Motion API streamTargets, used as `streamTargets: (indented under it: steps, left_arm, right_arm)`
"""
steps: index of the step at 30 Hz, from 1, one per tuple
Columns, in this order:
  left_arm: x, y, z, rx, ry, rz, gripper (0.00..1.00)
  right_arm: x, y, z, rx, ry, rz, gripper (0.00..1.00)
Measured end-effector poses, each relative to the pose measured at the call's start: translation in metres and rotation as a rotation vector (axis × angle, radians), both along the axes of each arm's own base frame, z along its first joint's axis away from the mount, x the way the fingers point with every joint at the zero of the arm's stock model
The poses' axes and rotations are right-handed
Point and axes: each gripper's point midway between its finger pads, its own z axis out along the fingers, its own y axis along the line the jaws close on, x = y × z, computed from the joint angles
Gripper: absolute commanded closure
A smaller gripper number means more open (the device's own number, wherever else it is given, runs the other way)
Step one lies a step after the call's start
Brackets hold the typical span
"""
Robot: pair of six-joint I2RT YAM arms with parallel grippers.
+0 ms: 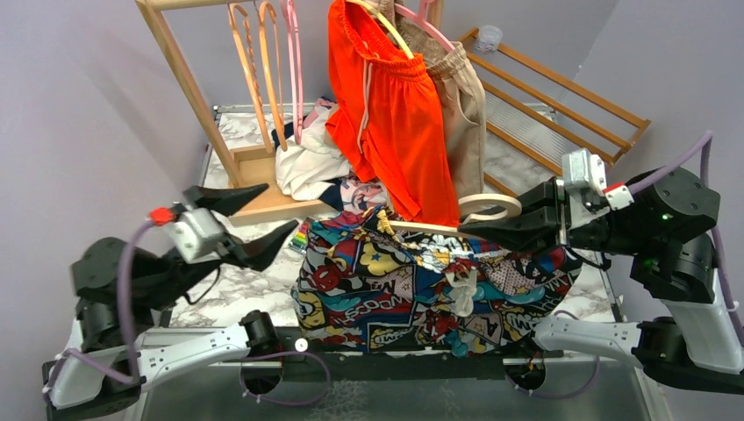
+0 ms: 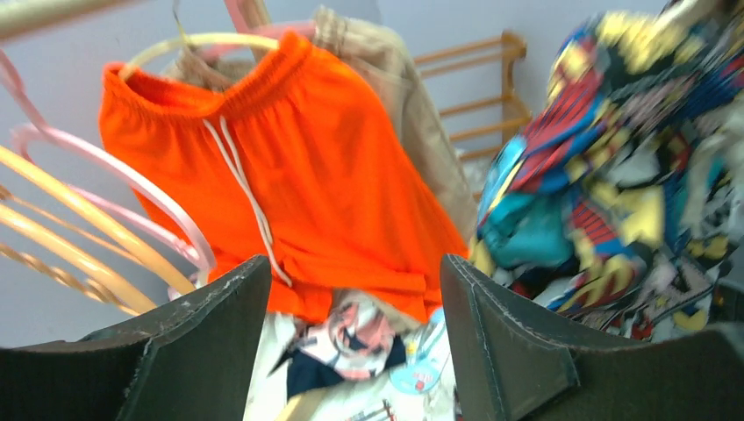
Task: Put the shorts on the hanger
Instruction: Hang the shorts on the hanger.
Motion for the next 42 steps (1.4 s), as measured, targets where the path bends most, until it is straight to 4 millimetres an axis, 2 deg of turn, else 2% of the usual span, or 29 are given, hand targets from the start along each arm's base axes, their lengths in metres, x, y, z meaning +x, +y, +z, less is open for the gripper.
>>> streamTargets:
  steps: [3, 6, 9, 10, 12, 15, 18, 21, 25, 26, 29, 36, 42]
  left_arm:
    - [-0.014, 0.011, 0.04, -0.087, -0.055, -0.044, 0.27]
    - [-0.032, 0.013, 0.075, -0.172, -0.112, -0.125, 0.27]
    - [-0.044, 0.0, 0.087, -0.188, -0.136, -0.217, 0.27]
    - [-0.044, -0.014, 0.088, -0.171, -0.133, -0.252, 0.27]
    - [-0.043, -0.043, 0.077, -0.109, -0.109, -0.324, 0.27]
    - [-0.031, -0.087, 0.048, 0.012, -0.052, -0.386, 0.28]
    - [-0.018, -0.116, 0.015, 0.121, -0.002, -0.402, 0.34]
    - [-0.011, -0.128, -0.014, 0.21, 0.034, -0.405, 0.51]
    - [-0.013, -0.13, -0.016, 0.224, 0.02, -0.424, 0.74]
    - [-0.014, -0.13, -0.016, 0.225, 0.018, -0.433, 0.77]
    - [-0.023, -0.133, -0.02, 0.234, 0.02, -0.483, 0.69]
    - [-0.029, -0.132, -0.027, 0.234, 0.034, -0.515, 0.32]
    - [-0.034, -0.121, -0.019, 0.206, 0.012, -0.504, 0.27]
  right_arm:
    - [0.008, 0.004, -0.007, -0.019, 0.008, -0.027, 0.99]
    - [0.016, 0.011, -0.014, -0.042, 0.017, -0.046, 0.99]
    - [0.02, 0.018, -0.02, -0.062, 0.026, -0.049, 0.99]
    - [0.022, 0.02, -0.021, -0.068, 0.029, -0.048, 0.99]
    - [0.025, 0.026, -0.025, -0.082, 0.036, -0.047, 0.99]
    - [0.028, 0.033, -0.031, -0.102, 0.047, -0.042, 0.99]
    - [0.029, 0.037, -0.035, -0.118, 0.056, -0.033, 0.99]
    - [0.028, 0.038, -0.038, -0.126, 0.06, -0.026, 0.99]
    - [0.027, 0.038, -0.038, -0.127, 0.061, -0.021, 0.99]
    - [0.027, 0.038, -0.039, -0.127, 0.06, -0.02, 0.99]
    - [0.026, 0.038, -0.039, -0.123, 0.058, -0.019, 0.99]
    - [0.019, 0.038, -0.037, -0.113, 0.065, 0.016, 0.99]
    - [0.017, 0.04, -0.035, -0.106, 0.063, 0.034, 0.99]
